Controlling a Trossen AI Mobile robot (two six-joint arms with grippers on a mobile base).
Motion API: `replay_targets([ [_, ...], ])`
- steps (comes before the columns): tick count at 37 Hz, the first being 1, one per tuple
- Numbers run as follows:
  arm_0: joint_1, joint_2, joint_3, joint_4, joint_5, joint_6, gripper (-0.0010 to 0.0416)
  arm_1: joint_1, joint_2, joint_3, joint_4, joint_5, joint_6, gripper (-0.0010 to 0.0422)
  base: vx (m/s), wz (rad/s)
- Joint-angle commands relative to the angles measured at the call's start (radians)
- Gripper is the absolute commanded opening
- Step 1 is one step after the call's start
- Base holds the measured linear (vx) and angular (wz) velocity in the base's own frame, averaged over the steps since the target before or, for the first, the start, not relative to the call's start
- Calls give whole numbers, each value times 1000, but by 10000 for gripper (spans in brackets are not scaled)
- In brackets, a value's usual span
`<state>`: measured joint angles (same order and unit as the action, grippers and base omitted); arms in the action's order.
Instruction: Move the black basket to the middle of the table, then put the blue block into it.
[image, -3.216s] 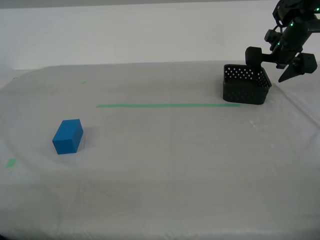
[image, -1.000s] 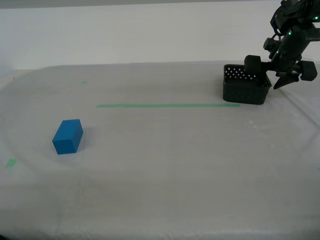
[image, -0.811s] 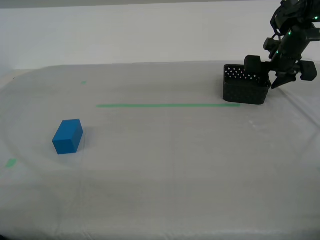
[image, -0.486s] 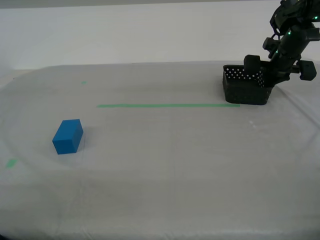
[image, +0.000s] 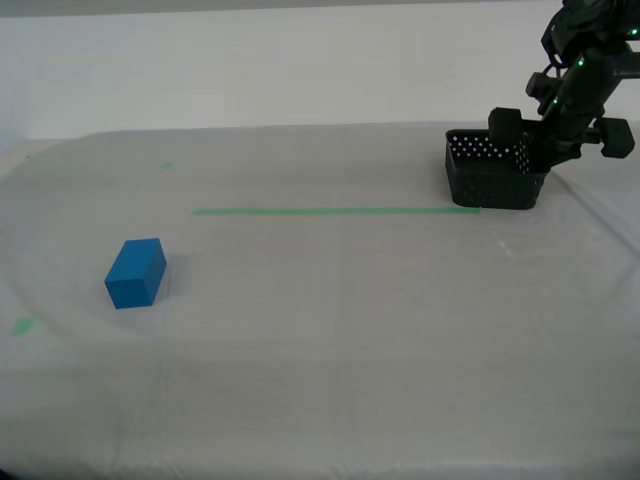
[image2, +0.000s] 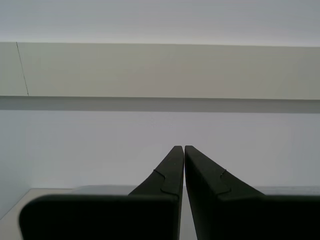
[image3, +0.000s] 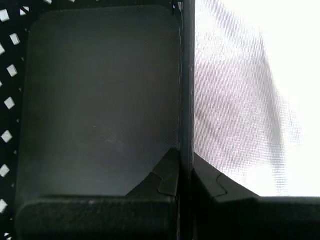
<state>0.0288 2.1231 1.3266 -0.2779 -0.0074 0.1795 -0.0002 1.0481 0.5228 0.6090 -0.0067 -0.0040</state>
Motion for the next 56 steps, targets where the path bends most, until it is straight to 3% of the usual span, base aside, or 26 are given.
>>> replay_targets([
  [1, 0, -15, 0, -12, -3, -10, -1, 0, 0, 0, 6, 0, 2, 0, 0, 0],
  [22, 12, -208, 2, -99, -2, -13, -1, 0, 0, 0, 6, 0, 2, 0, 0, 0],
  [35, 60, -333, 1, -207, -3, 17, -1, 0, 0, 0, 6, 0, 2, 0, 0, 0],
  [47, 181, -372, 1, -251, -2, 98, -1, 0, 0, 0, 6, 0, 2, 0, 0, 0],
  [56, 323, -372, 1, -248, 5, 234, -1, 0, 0, 0, 6, 0, 2, 0, 0, 0],
])
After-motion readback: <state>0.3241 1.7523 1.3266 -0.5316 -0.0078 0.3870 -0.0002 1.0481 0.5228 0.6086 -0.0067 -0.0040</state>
